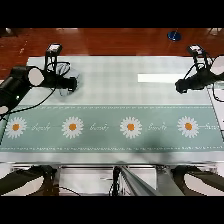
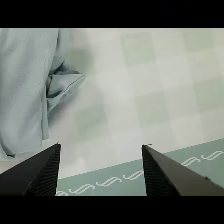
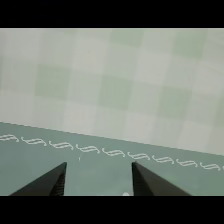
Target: Fold the shirts.
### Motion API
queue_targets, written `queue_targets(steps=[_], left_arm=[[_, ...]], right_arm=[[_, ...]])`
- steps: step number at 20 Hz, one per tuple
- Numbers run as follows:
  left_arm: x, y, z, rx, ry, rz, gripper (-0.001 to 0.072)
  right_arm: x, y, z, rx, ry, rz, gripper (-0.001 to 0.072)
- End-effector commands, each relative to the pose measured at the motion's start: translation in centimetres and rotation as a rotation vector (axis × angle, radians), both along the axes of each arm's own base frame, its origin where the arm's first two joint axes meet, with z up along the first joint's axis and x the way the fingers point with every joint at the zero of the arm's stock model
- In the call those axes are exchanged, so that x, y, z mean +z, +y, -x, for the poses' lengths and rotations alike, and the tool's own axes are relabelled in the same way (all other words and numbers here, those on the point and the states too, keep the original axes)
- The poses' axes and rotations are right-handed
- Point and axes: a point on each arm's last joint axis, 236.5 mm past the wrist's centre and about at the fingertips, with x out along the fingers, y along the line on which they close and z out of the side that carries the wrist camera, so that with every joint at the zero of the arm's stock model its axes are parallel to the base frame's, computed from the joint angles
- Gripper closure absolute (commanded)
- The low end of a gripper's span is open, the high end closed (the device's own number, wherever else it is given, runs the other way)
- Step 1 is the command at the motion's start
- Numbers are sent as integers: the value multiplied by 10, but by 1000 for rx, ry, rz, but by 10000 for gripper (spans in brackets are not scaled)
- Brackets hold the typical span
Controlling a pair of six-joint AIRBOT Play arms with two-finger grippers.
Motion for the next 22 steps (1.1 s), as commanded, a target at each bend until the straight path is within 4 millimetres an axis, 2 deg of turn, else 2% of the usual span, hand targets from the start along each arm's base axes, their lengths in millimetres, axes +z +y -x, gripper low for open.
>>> queue_targets(steps=[1, 11, 15, 20, 22], left_arm=[[0, 0, 0, -1, -1, 0, 109], [0, 0, 0, -1, -1, 0, 109], [1, -2, -1, 8, -4, 12, 109], [14, -7, -17, 21, -85, 48, 106], [30, -9, -36, 28, -190, 68, 98]], right_arm=[[0, 1, 0, 1, 0, 0, 219], [0, 0, 0, 1, 0, 0, 219], [4, 1, -10, 3, -43, -1, 219], [4, 1, -11, 3, -48, 0, 219], [4, 0, -11, 4, -48, 4, 219]])
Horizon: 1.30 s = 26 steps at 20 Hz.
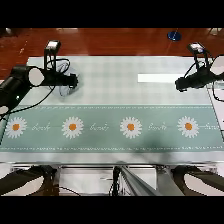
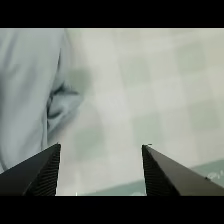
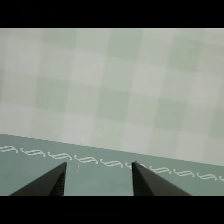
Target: Fold the shirts.
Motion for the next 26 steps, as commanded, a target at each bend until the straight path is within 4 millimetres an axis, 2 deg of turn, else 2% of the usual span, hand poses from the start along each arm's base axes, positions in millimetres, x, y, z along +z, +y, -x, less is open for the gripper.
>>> queue_targets(steps=[1, 4, 6, 7, 9, 10, 11, 13, 16, 20, 22, 23, 24, 25, 26], left_arm=[[30, -2, -32, -8, -190, 6, 92], [56, 2, -52, -33, -337, -34, 91], [56, 20, -57, -63, -362, -136, 94], [51, 35, -61, -47, -355, -166, 94], [36, 76, -67, 58, -309, -158, 83], [28, 100, -70, 151, -280, -118, -13], [19, 119, -72, 234, -253, -79, -13], [0, 141, -72, 301, -206, -65, -13], [-36, 144, -73, 306, -137, -72, -13], [-95, 143, -70, 304, -20, -79, -13], [-114, 143, -70, 302, 7, -82, -13], [-118, 143, -71, 302, 10, -82, 64], [-117, 143, -71, 302, 8, -82, 440], [-111, 144, -73, 303, 4, -83, 673], [-96, 144, -79, 306, -19, -79, 682]], right_arm=[[1, -2, -2, 2, -6, 10, 219], [1, -2, -2, 1, -7, 9, 219], [1, -2, -2, 2, -8, 9, 220], [1, -2, -2, 1, -11, 9, 219], [1, -2, -3, 2, -14, 9, 219], [1, -1, -3, 2, -13, 9, 219], [1, -1, -3, 1, -14, 8, 220], [1, -1, -3, 1, -13, 7, 219], [1, 0, -3, -5, -14, 2, 220], [2, 1, -4, -9, -18, -7, 220], [2, 1, -4, -10, -18, -7, 220], [2, 1, -4, -10, -18, -7, 220], [2, 1, -4, -10, -17, -7, 220], [2, 1, -4, -10, -18, -7, 220], [2, 1, -4, -10, -18, -6, 220]])
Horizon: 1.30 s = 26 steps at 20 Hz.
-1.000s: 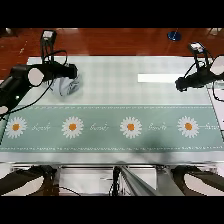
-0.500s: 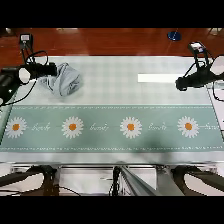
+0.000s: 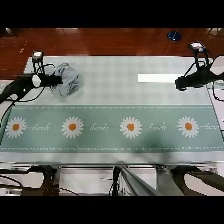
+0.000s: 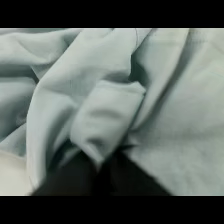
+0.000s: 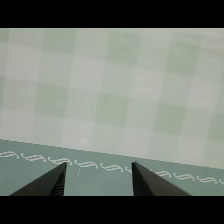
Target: Fold the shirts.
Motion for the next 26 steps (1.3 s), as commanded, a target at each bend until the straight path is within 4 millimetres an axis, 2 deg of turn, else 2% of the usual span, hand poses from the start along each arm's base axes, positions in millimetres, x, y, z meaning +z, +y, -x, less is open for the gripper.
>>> queue_targets(steps=[1, 3, 5, 7, 9, 10, 12, 13, 15, 16, 17, 19, 21, 23, 26], left_arm=[[26, 1, -14, 5, -44, 1, 683], [96, 2, -36, 5, -179, -3, 683], [196, -4, -50, -6, -369, -5, 683], [301, -21, -41, -35, -568, 0, 683], [397, -50, -7, -90, -751, 20, 683], [437, -66, 15, -120, -828, 36, 683], [500, -97, 67, -193, -961, 80, 683], [521, -113, 92, -234, -1006, 108, 683], [547, -142, 134, -319, -1060, 166, 683], [553, -156, 149, -360, -1068, 193, 683], [554, -173, 161, -406, -1063, 221, 683], [543, -206, 175, -493, -1010, 260, 683], [517, -238, 177, -569, -916, 273, 683], [480, -269, 172, -628, -808, 266, 682], [403, -317, 155, -700, -633, 230, 682]], right_arm=[[0, 1, 0, 1, -2, -1, 220], [0, 0, -1, 1, -3, -1, 220], [0, 0, -1, 1, -3, 2, 220], [0, -1, -1, 2, -3, 7, 220], [0, -2, 1, 1, 6, 10, 220], [-1, -3, 3, 1, 16, 13, 220], [-5, -9, 13, -2, 62, 43, 220], [-7, -16, 21, -5, 96, 71, 220], [-9, -32, 39, -15, 176, 140, 220], [-10, -41, 49, -22, 217, 177, 220], [-9, -50, 58, -32, 257, 218, 221], [-6, -60, 68, -56, 289, 253, 221], [-5, -59, 68, -66, 285, 248, 221], [-4, -59, 71, -68, 290, 248, 221], [-2, -59, 71, -71, 283, 246, 221]])
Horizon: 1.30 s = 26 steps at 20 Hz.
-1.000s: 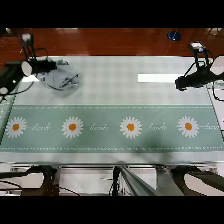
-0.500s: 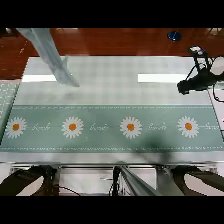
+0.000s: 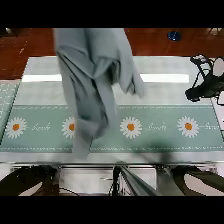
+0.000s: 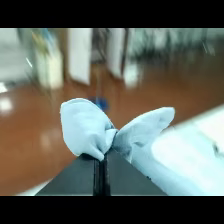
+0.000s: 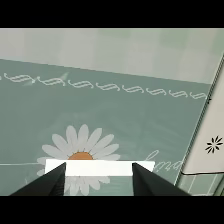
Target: Fold the shirts.
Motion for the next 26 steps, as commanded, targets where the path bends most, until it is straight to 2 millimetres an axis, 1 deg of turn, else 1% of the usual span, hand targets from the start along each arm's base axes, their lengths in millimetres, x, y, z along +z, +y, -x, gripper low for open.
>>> queue_targets(steps=[1, 3, 6, 8, 10, 11, 12, 13, 14, 15, 16, 17, 19, 20, 21, 22, 23, 24, 25, 26], left_arm=[[-89, -58, -7, -86, 163, -132, 682], [-151, -92, -12, -137, 288, -179, 682], [-245, -142, -11, -204, 481, -235, 682], [-308, -165, -6, -228, 580, -302, 681], [-362, -182, 5, -251, 693, -331, 676], [-379, -187, 9, -258, 740, -332, 556], [-388, -187, 11, -257, 772, -330, 252], [-388, -182, 9, -250, 784, -330, -3], [-383, -169, 2, -233, 788, -355, -13], [-374, -148, -8, -202, 790, -397, -13], [-363, -117, -21, -150, 789, -456, -13], [-352, -80, -33, -83, 788, -513, -13], [-328, 10, -53, 93, 806, -606, -13], [-317, 54, -58, 177, 832, -621, -13], [-310, 88, -58, 227, 860, -615, -13], [-308, 120, -55, 283, 901, -588, -13], [-314, 143, -45, 303, 946, -556, -13], [-325, 156, -32, 292, 999, -517, -13], [-343, 160, -13, 254, 1068, -472, -13], [-361, 157, 7, 190, 1135, -435, -13]], right_arm=[[2, -3, 4, -11, 11, 13, 221], [2, -3, 3, -10, 6, 13, 221], [3, -3, -1, -5, -12, 12, 221], [3, -3, -4, -9, -28, 11, 221], [4, -2, -7, -12, -41, 9, 221], [4, -2, -8, -11, -43, 9, 221], [4, -2, -9, -10, -47, 9, 221], [4, -2, -10, -8, -51, 9, 221], [4, -2, -11, -7, -57, 8, 221], [4, -2, -12, -7, -60, 7, 221], [4, -2, -12, -8, -62, 7, 221], [4, -2, -12, -8, -63, 7, 221], [4, 1, -13, -8, -64, -6, 221], [3, 3, -13, -8, -65, -15, 221], [2, 5, -13, -9, -66, -26, 221], [2, 6, -13, -9, -66, -30, 221], [2, 7, -13, -9, -66, -32, 221], [2, 7, -13, -9, -66, -32, 221], [2, 7, -14, -8, -69, -33, 221], [2, 8, -15, -7, -75, -36, 221]])
